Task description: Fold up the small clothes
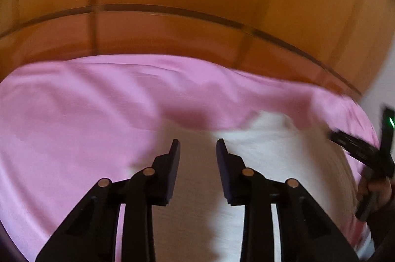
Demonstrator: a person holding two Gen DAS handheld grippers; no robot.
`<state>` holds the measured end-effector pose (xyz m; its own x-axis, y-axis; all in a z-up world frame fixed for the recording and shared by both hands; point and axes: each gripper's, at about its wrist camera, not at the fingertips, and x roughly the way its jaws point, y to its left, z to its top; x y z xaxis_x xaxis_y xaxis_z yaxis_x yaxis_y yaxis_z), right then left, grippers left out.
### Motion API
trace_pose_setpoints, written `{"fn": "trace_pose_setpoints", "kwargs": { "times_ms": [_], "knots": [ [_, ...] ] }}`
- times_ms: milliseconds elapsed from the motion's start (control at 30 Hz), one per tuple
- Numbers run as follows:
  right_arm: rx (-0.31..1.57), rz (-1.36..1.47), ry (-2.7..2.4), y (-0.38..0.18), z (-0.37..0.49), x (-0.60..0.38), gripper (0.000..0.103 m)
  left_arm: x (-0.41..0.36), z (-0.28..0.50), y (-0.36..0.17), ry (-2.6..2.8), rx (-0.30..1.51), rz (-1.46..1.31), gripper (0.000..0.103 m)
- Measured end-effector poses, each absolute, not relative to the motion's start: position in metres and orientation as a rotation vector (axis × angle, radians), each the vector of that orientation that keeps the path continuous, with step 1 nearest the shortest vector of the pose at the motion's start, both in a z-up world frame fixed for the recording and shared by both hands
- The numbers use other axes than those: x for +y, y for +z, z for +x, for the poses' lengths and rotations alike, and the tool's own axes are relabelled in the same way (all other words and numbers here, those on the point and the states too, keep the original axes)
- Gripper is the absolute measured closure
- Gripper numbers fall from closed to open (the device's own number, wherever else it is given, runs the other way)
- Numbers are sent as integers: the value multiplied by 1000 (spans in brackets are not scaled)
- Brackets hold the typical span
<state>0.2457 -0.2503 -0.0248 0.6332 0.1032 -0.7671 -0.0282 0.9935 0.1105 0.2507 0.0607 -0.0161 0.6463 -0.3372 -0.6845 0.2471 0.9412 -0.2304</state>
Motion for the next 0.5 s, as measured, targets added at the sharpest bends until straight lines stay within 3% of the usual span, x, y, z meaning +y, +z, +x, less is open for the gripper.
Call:
{"fn": "trace_pose_setpoints", "kwargs": {
  "times_ms": [67,133,233,333,500],
  "knots": [
    [930,59,141,-36,254,-222,65,36,252,-25,-380,844,-73,75],
    [983,34,179,-51,262,-201,66,22,257,-38,-387,894,-40,74],
    [1043,30,192,-71,266,-186,79,13,273,-65,-372,997,-69,76],
    [1041,13,193,-75,269,-181,103,9,276,-74,-379,990,-87,99],
    [942,15,179,-50,268,-182,103,14,271,-56,-367,874,-112,101]
  ]
}}
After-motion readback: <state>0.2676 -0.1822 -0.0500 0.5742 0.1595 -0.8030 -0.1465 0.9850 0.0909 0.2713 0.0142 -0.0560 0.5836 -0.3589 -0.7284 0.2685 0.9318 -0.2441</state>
